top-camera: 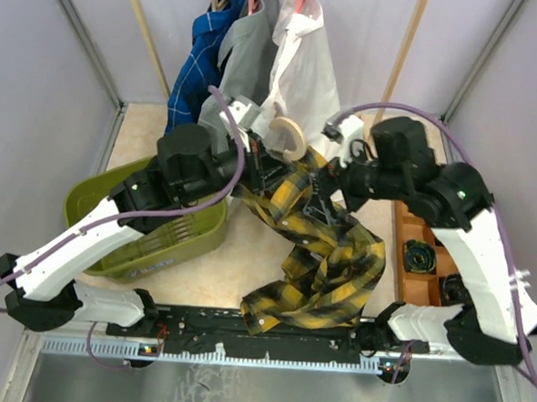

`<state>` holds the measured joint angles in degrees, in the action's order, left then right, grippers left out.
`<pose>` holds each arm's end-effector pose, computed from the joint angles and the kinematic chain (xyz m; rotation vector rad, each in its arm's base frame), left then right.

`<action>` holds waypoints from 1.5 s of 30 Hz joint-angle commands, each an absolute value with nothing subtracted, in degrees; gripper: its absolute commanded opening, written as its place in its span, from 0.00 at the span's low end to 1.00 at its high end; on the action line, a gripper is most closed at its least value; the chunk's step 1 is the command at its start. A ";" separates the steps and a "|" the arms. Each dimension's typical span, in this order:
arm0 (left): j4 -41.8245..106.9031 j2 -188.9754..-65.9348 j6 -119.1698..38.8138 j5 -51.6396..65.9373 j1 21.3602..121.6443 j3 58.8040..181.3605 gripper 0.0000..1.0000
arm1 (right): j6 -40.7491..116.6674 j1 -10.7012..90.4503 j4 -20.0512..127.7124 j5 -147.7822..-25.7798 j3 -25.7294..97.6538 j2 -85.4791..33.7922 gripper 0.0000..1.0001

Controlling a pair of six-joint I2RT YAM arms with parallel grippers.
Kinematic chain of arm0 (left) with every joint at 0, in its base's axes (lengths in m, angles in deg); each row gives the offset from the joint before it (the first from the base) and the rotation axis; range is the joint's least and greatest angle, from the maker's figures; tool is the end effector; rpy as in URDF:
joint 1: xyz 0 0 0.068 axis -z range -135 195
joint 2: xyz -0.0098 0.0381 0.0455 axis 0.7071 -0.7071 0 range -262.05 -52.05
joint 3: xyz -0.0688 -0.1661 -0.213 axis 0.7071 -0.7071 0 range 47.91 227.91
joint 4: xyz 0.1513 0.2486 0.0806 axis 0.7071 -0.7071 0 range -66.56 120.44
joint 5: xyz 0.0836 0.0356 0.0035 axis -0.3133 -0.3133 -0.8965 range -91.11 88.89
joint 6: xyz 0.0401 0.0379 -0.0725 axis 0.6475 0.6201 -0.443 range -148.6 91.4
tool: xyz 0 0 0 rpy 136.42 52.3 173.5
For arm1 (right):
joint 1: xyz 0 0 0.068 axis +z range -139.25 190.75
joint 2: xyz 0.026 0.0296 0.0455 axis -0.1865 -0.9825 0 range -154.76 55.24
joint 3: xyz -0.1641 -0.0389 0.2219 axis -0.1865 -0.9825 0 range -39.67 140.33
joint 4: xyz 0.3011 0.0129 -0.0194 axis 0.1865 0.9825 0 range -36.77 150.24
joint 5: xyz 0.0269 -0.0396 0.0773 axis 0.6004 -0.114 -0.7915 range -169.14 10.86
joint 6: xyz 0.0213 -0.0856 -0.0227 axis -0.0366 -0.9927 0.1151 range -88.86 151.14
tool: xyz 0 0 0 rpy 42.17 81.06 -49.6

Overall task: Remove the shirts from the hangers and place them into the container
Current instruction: Pick up the hanger from the clothesline, then move the bin to the center of the board.

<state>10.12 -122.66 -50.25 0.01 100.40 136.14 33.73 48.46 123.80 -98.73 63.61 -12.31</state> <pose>0.1928 -0.2824 0.5052 0.5156 1.6443 -1.0371 0.1726 0.1680 0.4938 -0.8662 2.0691 0.7640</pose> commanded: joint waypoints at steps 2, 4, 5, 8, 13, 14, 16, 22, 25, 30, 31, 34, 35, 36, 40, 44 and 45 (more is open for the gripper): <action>2.41 -123.67 -49.62 -15.01 104.43 136.87 0.00 | 28.92 54.28 129.88 -75.86 68.92 -18.15 0.99; 2.91 -123.31 -49.79 -16.68 104.63 135.78 0.00 | 29.67 54.45 129.36 -78.54 70.90 -18.77 0.98; 2.92 -123.33 -49.85 -16.60 104.74 135.72 0.00 | 30.29 54.43 128.61 -79.95 71.06 -19.00 0.95; 3.01 -123.90 -50.00 -17.46 105.39 135.88 0.00 | 31.30 55.82 129.09 -82.81 70.66 -20.91 0.76; 6.58 -123.10 -49.78 -17.97 105.55 133.14 0.00 | 33.33 56.88 125.64 -84.97 61.36 -20.23 0.44; 6.84 -122.80 -49.70 -18.05 105.56 132.66 0.00 | 33.62 56.92 123.00 -84.99 59.57 -19.07 0.30; 6.92 -122.24 -49.38 -18.00 105.56 132.18 0.04 | 33.51 56.85 117.94 -84.79 56.01 -15.74 0.05; 13.06 -114.33 -47.46 -14.86 105.55 124.77 0.67 | 33.63 56.85 104.79 -75.44 50.11 -3.15 0.00; 18.11 -107.26 -46.98 -12.06 105.55 118.95 0.87 | 32.01 56.80 105.79 -67.42 52.62 -0.48 0.00; 20.69 -98.26 -44.75 -1.91 105.47 112.87 0.98 | 31.22 56.80 107.14 -63.75 56.23 2.16 0.00; 19.53 -97.33 -44.47 -0.39 105.47 112.01 0.99 | 31.17 56.82 106.34 -64.88 56.20 3.15 0.00; 12.25 -96.25 -46.75 -0.79 105.47 110.15 0.99 | 30.87 56.82 103.76 -72.18 56.23 6.32 0.00; 9.33 -96.29 -49.03 -2.69 105.47 109.48 0.98 | 30.95 56.85 102.96 -75.44 56.67 7.15 0.00; 6.08 -96.33 -51.80 -6.46 105.43 108.78 0.97 | 30.89 56.81 102.28 -79.55 57.32 7.87 0.00; -1.74 -94.73 -64.03 -11.82 105.47 103.76 0.95 | 30.52 56.84 104.65 -85.41 63.87 7.83 0.00; -7.08 -92.25 -73.12 -10.83 105.47 103.43 0.93 | 29.99 56.81 107.51 -83.24 68.76 7.22 0.00; -9.47 -91.82 -75.35 -10.75 105.47 103.91 0.92 | 30.00 56.80 107.77 -82.39 68.76 7.42 0.00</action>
